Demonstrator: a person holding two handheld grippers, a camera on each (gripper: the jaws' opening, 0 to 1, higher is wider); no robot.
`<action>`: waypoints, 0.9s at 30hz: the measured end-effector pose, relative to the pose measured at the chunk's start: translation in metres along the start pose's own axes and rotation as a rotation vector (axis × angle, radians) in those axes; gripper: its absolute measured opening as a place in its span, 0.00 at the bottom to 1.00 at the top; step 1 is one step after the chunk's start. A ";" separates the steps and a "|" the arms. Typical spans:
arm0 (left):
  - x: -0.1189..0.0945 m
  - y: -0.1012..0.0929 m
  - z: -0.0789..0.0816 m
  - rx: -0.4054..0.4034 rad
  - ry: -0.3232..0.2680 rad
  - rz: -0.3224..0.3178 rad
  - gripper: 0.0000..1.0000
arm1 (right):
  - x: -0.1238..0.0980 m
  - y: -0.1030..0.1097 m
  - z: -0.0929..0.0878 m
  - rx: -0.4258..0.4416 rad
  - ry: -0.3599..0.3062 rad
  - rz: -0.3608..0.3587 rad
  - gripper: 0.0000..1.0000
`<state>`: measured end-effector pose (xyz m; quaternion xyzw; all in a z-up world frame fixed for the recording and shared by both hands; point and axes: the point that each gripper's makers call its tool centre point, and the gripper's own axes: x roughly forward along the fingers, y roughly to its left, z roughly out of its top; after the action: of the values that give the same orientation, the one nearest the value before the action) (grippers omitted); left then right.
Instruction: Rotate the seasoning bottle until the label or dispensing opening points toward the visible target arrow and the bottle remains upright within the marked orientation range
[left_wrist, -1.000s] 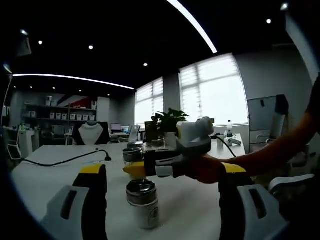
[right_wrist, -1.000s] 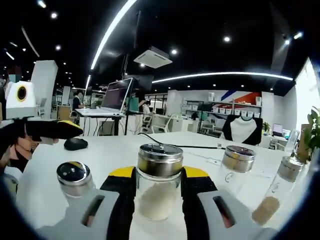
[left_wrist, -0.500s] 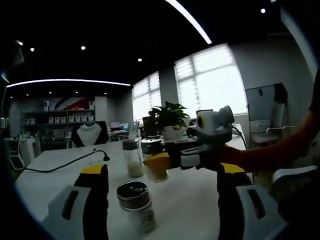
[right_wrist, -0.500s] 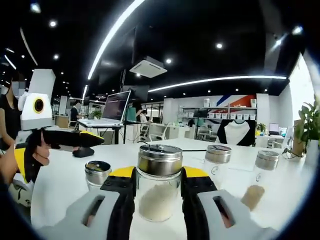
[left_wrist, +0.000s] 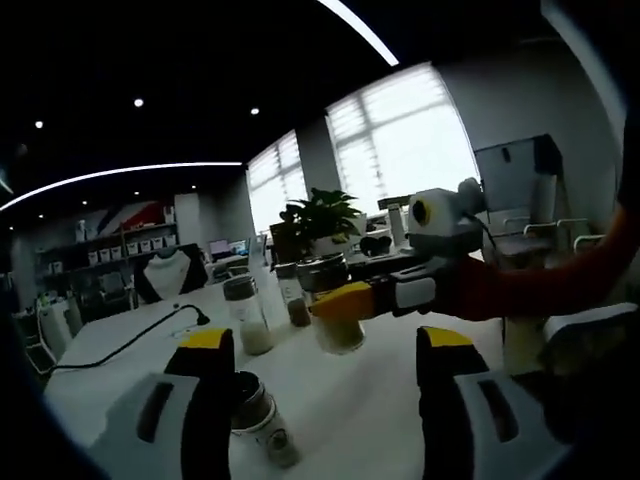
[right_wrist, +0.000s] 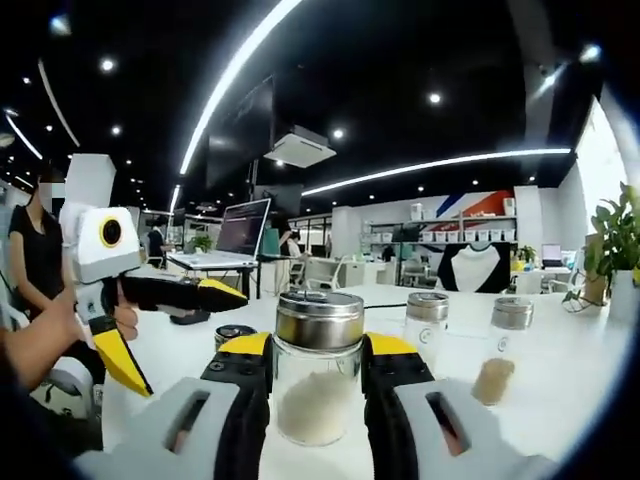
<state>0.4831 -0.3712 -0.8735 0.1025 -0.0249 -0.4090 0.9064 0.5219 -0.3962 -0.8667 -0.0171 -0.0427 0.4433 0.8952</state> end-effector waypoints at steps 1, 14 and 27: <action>0.001 -0.002 0.001 0.002 0.000 -0.004 0.76 | -0.003 0.003 0.003 -0.009 -0.010 0.008 0.32; 0.025 -0.035 -0.003 0.023 0.004 -0.103 0.70 | -0.031 0.013 0.007 0.005 -0.064 0.020 0.32; 0.050 -0.061 -0.029 -0.022 0.075 -0.173 0.66 | -0.053 0.028 0.003 0.072 -0.102 0.102 0.32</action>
<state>0.4751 -0.4436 -0.9160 0.1097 0.0224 -0.4817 0.8692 0.4675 -0.4219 -0.8693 0.0354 -0.0713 0.4897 0.8682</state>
